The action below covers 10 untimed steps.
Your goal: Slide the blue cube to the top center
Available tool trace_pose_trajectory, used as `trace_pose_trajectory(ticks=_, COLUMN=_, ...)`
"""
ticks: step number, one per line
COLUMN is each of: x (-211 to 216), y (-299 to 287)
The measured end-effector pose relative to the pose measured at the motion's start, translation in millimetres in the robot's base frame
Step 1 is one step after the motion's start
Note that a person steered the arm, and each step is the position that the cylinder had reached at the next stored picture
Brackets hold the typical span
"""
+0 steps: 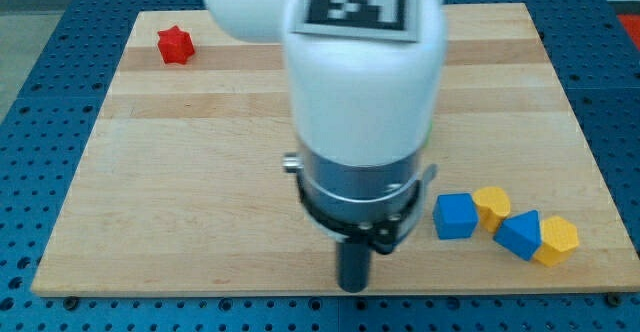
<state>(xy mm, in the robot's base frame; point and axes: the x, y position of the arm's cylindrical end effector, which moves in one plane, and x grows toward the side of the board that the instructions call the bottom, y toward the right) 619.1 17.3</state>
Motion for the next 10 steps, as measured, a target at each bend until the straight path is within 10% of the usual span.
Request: trace_pose_trajectory(ticks=10, x=0, y=121)
